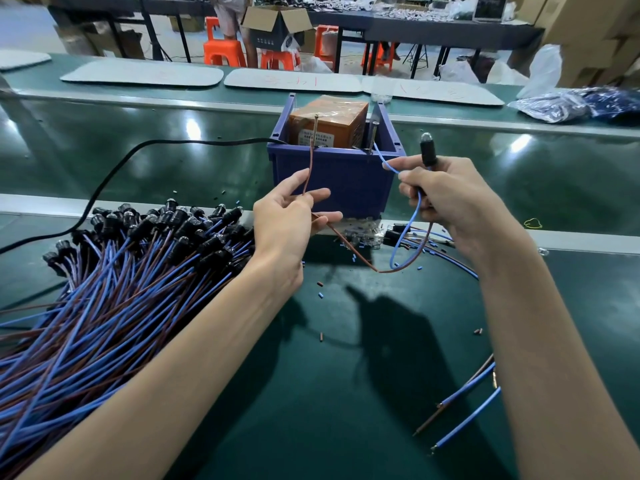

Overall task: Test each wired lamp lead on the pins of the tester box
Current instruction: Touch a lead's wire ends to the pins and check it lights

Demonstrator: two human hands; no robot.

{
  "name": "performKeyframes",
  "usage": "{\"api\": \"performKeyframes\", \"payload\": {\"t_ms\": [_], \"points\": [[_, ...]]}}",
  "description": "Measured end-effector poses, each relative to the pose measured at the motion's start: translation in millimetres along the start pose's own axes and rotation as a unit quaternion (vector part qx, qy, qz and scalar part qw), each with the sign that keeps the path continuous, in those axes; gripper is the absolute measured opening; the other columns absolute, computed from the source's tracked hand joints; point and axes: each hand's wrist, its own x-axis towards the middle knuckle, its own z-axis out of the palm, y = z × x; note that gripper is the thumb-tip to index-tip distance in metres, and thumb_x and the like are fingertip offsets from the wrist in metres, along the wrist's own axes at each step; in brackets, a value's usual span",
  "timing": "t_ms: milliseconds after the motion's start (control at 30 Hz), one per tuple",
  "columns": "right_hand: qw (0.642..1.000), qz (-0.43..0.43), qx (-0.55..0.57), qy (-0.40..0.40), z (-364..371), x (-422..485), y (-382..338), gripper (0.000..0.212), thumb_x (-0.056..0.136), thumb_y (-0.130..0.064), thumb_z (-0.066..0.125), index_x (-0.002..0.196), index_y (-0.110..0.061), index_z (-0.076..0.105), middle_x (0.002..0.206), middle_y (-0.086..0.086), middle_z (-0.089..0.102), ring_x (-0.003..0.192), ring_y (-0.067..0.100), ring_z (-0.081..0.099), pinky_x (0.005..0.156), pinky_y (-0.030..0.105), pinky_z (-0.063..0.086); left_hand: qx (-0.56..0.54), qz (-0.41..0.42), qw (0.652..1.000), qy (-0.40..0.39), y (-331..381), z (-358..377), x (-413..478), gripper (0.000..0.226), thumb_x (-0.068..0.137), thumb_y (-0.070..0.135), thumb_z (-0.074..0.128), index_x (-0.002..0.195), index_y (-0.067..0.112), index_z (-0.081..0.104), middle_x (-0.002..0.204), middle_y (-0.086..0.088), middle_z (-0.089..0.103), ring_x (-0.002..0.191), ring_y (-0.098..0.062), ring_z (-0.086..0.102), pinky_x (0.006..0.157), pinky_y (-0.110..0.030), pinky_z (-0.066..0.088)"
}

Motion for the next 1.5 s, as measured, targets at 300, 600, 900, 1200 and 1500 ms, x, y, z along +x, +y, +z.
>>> {"api": "performKeyframes", "payload": {"t_ms": [300, 600, 900, 1200, 1500], "points": [[1.000, -0.011, 0.002, -0.010, 0, 0, 0, 0.023, 0.092, -0.005, 0.050, 0.094, -0.014, 0.071, 0.053, -0.009, 0.047, 0.048, 0.005, 0.034, 0.041, 0.013, 0.025, -0.004, -0.004, 1.000, -0.002, 1, 1, 0, 0.036, 0.096, -0.006, 0.040, 0.111, 0.020, 0.060, 0.091, -0.005, 0.068, 0.047, -0.009, 0.065, 0.043, -0.011, 0.043], [0.999, -0.006, 0.031, 0.002, 1, 1, 1, 0.018, 0.092, -0.002, 0.050, 0.097, -0.003, 0.067, 0.048, -0.010, 0.054, 0.038, 0.001, 0.035, 0.037, 0.012, 0.025, -0.001, -0.003, 1.000, -0.013, 2, 3, -3, 0.038, 0.095, -0.006, 0.040, 0.118, 0.018, 0.060, 0.089, -0.003, 0.068, 0.047, -0.008, 0.064, 0.042, -0.011, 0.043], [0.999, -0.017, 0.040, 0.009, 1, -1, -1, 0.023, 0.094, -0.003, 0.049, 0.085, -0.015, 0.067, 0.051, -0.008, 0.065, 0.037, 0.001, 0.038, 0.037, 0.010, 0.028, 0.009, -0.009, 1.000, -0.012, 2, 2, -5, 0.043, 0.094, -0.007, 0.040, 0.126, 0.016, 0.058, 0.092, -0.003, 0.069, 0.050, -0.008, 0.065, 0.044, -0.011, 0.045], [0.998, 0.002, 0.030, 0.048, -3, 5, 1, 0.021, 0.093, -0.003, 0.049, 0.107, 0.002, 0.064, 0.050, -0.009, 0.063, 0.036, 0.000, 0.037, 0.036, 0.011, 0.026, 0.009, -0.010, 1.000, -0.008, 5, 3, -7, 0.039, 0.095, -0.005, 0.042, 0.118, 0.021, 0.058, 0.091, -0.002, 0.069, 0.048, -0.007, 0.064, 0.043, -0.011, 0.044], [0.989, 0.092, -0.118, 0.005, -19, 9, 9, 0.038, 0.100, -0.046, 0.039, 0.084, -0.018, 0.058, 0.058, -0.002, 0.055, 0.039, 0.003, 0.041, 0.038, 0.015, 0.029, 0.204, 0.053, 0.977, -0.031, 9, 7, -17, 0.030, 0.081, 0.011, 0.050, 0.058, 0.024, 0.066, 0.078, 0.006, 0.071, 0.060, -0.003, 0.057, 0.061, -0.024, 0.042]]}}
